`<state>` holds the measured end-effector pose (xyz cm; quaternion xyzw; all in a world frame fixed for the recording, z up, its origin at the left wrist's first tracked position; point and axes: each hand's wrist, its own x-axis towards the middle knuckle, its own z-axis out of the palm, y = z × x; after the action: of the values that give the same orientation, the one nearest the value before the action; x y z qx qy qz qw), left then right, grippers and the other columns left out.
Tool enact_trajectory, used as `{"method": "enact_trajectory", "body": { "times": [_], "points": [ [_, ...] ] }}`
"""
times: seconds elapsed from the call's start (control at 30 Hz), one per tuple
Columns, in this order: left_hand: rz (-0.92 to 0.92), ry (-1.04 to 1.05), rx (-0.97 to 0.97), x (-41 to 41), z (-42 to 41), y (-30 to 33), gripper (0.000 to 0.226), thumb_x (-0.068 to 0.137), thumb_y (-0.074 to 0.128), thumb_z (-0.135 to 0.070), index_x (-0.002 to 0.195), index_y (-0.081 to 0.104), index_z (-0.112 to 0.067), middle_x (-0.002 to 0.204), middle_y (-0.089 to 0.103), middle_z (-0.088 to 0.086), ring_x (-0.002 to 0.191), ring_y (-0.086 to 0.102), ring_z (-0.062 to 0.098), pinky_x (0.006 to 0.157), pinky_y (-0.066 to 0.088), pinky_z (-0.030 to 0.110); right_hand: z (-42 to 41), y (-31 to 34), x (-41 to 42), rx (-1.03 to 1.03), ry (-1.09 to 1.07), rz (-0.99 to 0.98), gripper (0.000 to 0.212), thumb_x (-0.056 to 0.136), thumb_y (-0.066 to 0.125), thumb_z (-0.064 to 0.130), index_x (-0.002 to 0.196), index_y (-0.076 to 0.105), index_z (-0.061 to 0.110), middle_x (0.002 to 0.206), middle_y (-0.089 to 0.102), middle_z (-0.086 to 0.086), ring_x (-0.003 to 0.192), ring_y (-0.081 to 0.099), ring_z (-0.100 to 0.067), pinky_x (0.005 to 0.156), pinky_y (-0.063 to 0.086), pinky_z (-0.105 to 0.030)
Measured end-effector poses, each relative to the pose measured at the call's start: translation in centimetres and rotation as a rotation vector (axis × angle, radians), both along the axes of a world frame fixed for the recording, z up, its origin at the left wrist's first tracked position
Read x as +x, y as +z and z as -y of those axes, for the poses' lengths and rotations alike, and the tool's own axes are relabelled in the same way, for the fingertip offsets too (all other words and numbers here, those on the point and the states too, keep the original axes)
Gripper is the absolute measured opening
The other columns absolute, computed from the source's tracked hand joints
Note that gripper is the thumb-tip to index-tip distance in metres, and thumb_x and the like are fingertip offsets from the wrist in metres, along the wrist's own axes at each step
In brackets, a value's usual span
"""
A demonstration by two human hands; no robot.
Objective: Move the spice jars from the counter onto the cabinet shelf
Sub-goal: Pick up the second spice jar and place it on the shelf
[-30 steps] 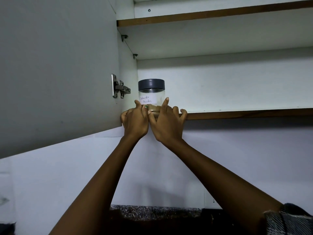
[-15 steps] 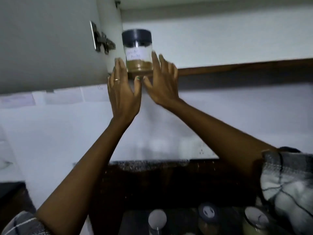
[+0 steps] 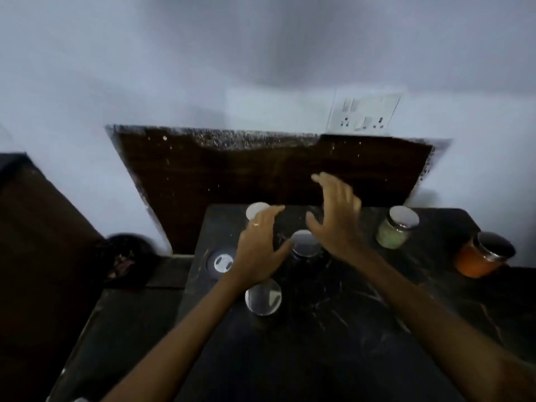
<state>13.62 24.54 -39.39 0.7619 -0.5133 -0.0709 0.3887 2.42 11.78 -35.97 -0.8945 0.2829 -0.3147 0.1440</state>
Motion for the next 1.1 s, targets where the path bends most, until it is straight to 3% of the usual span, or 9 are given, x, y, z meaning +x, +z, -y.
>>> {"method": "enact_trajectory", "body": {
  "times": [0.13,0.3,0.37,0.5,0.63,0.7,0.8,0.93,1.1],
  "points": [
    [-0.158,0.017,0.16,-1.6,-2.9,-6.1,0.061,0.089,0.061,-0.035,0.142,0.036,-0.016,0.146,0.037,0.006,0.134,0.035,0.024,0.109,0.034,0.04,-3.4,-8.1,-3.6,0.253,0.031,-0.224,0.072,0.075,0.066,0.021,0.139,0.036,0.014,0.14,0.043,-0.008,0.129,0.039,-0.029,0.103,0.034,-0.047],
    [-0.51,0.356,0.082,-4.0,-7.2,-10.8,0.077,0.081,0.036,-0.067,0.143,0.03,-0.023,0.145,0.036,0.002,0.132,0.03,0.012,0.106,0.025,0.029,-6.8,-14.1,-5.5,0.71,0.149,-0.674,0.089,0.076,0.07,0.031,0.147,0.015,0.026,0.15,0.032,-0.006,0.137,0.031,-0.027,0.111,0.027,-0.045],
    [-0.609,0.395,0.092,-5.0,-8.4,-12.6,0.084,0.079,0.044,-0.068,0.147,0.022,-0.025,0.151,0.029,0.001,0.138,0.027,0.015,0.111,0.023,0.033,-8.0,-15.1,-5.6,0.887,0.189,-0.64,0.096,0.076,0.072,0.02,0.149,0.01,0.019,0.154,0.026,-0.009,0.141,0.027,-0.025,0.115,0.026,-0.041],
    [-0.751,0.285,0.132,-5.7,-9.3,-15.1,0.099,0.066,0.071,-0.053,0.146,0.023,-0.02,0.148,0.038,0.001,0.136,0.037,0.014,0.113,0.033,0.04,-10.0,-15.6,-5.0,1.014,0.28,-0.492,0.096,0.073,0.068,-0.002,0.148,0.009,0.012,0.154,0.021,-0.008,0.135,0.02,-0.008,0.105,0.02,-0.012],
    [-0.72,0.255,0.119,-5.3,-8.8,-16.3,0.073,0.066,0.08,-0.031,0.124,0.037,-0.043,0.124,0.055,-0.018,0.118,0.052,-0.003,0.094,0.043,0.01,-10.5,-16.1,-4.0,1.015,0.271,-0.439,0.097,0.071,0.067,0.002,0.148,0.011,0.019,0.152,0.028,-0.007,0.137,0.03,-0.016,0.113,0.028,-0.032],
    [-0.666,0.259,0.103,-4.9,-8.5,-16.4,0.069,0.067,0.082,-0.026,0.12,0.039,-0.042,0.118,0.054,-0.024,0.112,0.052,-0.01,0.088,0.042,0.005,-10.4,-16.4,-4.1,0.999,0.252,-0.467,0.098,0.07,0.066,0.004,0.148,0.01,0.023,0.15,0.033,-0.007,0.136,0.036,-0.025,0.111,0.033,-0.042],
    [-0.635,0.267,0.108,-4.7,-8.2,-16.1,0.069,0.066,0.084,-0.029,0.122,0.044,-0.033,0.116,0.057,-0.019,0.109,0.055,-0.005,0.09,0.043,0.012,-10.2,-16.8,-4.6,0.967,0.227,-0.454,0.095,0.07,0.065,0.008,0.147,0.013,0.026,0.149,0.037,-0.006,0.135,0.038,-0.024,0.11,0.035,-0.04],
    [-0.571,0.286,0.127,-4.9,-7.4,-15.4,0.079,0.061,0.08,-0.05,0.128,0.045,-0.027,0.123,0.057,-0.008,0.115,0.055,0.01,0.095,0.046,0.028,-9.9,-17.1,-5.2,0.961,0.204,-0.363,0.089,0.071,0.064,0.008,0.145,0.02,0.028,0.148,0.038,-0.002,0.13,0.036,-0.009,0.102,0.03,-0.02],
    [-0.493,0.319,0.052,-5.1,-5.0,-12.2,0.086,0.056,0.075,-0.063,0.129,0.041,-0.032,0.128,0.05,-0.004,0.118,0.05,0.014,0.1,0.046,0.037,-8.9,-14.7,-4.4,1.016,0.157,-0.108,0.086,0.068,0.072,0.015,0.14,0.029,0.032,0.141,0.046,0.003,0.13,0.044,-0.014,0.108,0.038,-0.034]
  ]
}}
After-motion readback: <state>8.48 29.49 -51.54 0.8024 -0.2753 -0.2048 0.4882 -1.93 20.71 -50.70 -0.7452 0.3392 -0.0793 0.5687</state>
